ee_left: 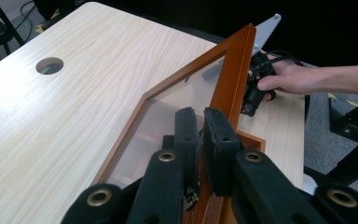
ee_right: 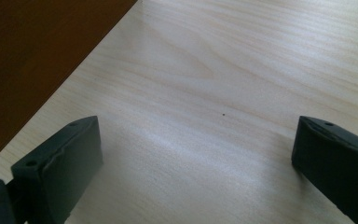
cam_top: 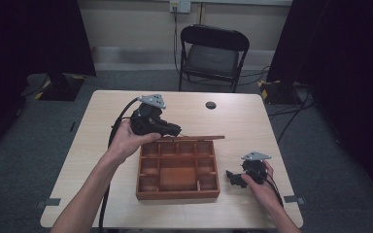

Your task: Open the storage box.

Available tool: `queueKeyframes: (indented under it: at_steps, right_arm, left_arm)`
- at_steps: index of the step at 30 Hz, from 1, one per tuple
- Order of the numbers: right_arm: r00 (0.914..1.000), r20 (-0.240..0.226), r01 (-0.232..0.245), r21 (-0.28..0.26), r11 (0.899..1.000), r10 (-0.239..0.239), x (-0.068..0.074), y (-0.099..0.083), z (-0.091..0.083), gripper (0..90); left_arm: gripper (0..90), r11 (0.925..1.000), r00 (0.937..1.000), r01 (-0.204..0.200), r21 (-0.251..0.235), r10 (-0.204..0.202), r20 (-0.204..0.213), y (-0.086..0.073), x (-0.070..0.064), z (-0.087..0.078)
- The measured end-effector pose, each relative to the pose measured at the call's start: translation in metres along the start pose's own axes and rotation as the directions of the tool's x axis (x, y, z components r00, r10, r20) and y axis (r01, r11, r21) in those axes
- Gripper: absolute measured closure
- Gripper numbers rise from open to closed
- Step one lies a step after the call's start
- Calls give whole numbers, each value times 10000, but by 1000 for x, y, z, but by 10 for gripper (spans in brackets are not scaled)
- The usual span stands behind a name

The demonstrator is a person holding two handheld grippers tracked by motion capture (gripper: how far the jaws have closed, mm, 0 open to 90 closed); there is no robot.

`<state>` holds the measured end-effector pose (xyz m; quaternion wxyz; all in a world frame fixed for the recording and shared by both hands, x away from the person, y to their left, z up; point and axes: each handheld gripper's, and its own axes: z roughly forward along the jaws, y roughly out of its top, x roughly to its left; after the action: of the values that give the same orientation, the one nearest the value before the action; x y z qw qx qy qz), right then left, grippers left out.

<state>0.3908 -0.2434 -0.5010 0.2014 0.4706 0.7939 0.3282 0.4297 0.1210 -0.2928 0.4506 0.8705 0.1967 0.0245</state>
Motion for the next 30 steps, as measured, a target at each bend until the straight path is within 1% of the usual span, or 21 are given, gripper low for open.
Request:
queueKeyframes:
  at_steps: [10,12,15,16,18,22,24,25,27,28,30]
  right_arm:
    - [10000,-12,-2,-5,10000,2,0,0,0,7]
    - [10000,-12,-4,-5,10000,4,0,0,0,7]
    - [10000,-12,-2,-6,10000,2,0,0,0,7]
    - [10000,-12,-4,-4,10000,4,0,0,0,7]
    - [10000,-10,-6,-5,10000,6,0,0,0,7]
    - [10000,-12,-3,-4,10000,3,0,0,0,7]
    - [10000,-11,-7,-4,10000,7,0,0,0,7]
    - [10000,-11,-3,-5,10000,3,0,0,0,7]
    - [10000,-12,-4,-4,10000,4,0,0,0,7]
    - [10000,-11,-5,-3,10000,5,0,0,0,7]
    - [10000,-12,-5,-5,10000,5,0,0,0,7]
  left_arm:
    - [846,10000,10000,-37,-26,37,1,0,0,0]
    - [846,9999,9999,-120,84,120,-16,0,0,0]
    - [846,9999,9999,-120,75,121,-17,0,0,0]
    - [846,9998,9999,-126,152,127,-34,0,0,-1]
    - [846,9999,9999,-105,54,105,5,0,0,0]
    - [846,9998,9999,-126,153,127,-37,0,0,-1]
    - [846,10000,10000,-61,8,61,6,0,0,0]
    - [846,9999,9999,-109,75,109,-16,0,0,0]
    - [846,10000,10000,-56,14,56,-21,0,0,0]
    - [847,10000,10000,-94,12,94,7,0,0,0]
    - [846,9998,9999,-132,151,133,-40,0,0,-1]
